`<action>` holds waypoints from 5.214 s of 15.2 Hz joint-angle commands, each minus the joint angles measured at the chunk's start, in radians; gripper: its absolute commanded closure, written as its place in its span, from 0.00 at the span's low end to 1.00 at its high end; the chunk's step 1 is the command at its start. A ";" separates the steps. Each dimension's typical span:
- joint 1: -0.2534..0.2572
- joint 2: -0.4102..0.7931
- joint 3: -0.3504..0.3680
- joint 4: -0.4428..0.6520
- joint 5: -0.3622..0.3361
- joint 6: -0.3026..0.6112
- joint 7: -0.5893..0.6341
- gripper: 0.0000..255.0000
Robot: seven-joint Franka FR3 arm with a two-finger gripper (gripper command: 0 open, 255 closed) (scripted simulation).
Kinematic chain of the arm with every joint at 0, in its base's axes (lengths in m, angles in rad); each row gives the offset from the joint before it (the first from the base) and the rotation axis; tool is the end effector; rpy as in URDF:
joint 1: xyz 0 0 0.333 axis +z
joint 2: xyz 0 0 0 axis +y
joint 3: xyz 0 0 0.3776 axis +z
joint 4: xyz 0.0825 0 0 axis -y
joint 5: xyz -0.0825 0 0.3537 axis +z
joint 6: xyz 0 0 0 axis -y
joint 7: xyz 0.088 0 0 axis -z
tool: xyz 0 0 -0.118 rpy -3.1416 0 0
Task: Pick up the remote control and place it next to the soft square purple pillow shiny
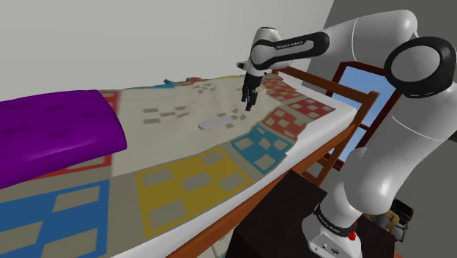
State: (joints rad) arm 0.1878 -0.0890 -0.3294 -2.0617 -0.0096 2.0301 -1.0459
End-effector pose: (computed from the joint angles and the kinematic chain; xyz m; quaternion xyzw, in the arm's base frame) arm 0.4962 -0.0767 0.5388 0.8982 0.4387 0.0274 0.0064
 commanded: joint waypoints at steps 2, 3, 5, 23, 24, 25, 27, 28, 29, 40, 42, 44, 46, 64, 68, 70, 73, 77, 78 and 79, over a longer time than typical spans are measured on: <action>0.009 0.123 -0.004 0.079 0.038 0.028 -0.132 0.00; 0.009 0.162 -0.001 0.105 0.050 0.036 -0.171 0.00; 0.009 0.238 0.008 0.160 0.071 0.048 -0.247 0.00; -0.012 0.542 0.079 0.336 0.127 0.152 -0.485 0.00; -0.012 0.542 0.079 0.336 0.127 0.152 -0.485 0.00; -0.012 0.542 0.079 0.336 0.127 0.152 -0.485 0.00; -0.012 0.542 0.079 0.336 0.127 0.152 -0.485 0.00; -0.012 0.542 0.079 0.336 0.127 0.152 -0.485 0.00; -0.012 0.542 0.079 0.336 0.127 0.152 -0.485 1.00; -0.011 0.529 0.077 0.345 0.123 0.131 -0.482 1.00; -0.010 0.517 0.075 0.355 0.119 0.109 -0.480 1.00; -0.009 0.506 0.073 0.366 0.115 0.086 -0.478 1.00; -0.008 0.496 0.071 0.379 0.112 0.064 -0.476 1.00; -0.007 0.434 0.062 0.535 0.091 -0.152 -0.463 1.00; -0.009 0.430 0.060 0.583 0.089 -0.204 -0.462 1.00; -0.010 0.430 0.060 0.609 0.089 -0.230 -0.462 1.00; -0.012 0.431 0.059 0.651 0.088 -0.271 -0.461 1.00; -0.016 0.436 0.058 0.713 0.090 -0.328 -0.461 1.00; -0.017 0.438 0.058 0.730 0.090 -0.342 -0.461 1.00; -0.018 0.441 0.058 0.747 0.091 -0.357 -0.461 1.00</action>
State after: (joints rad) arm 0.1696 0.3494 -0.2719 -1.3329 0.0806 1.6890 -1.5093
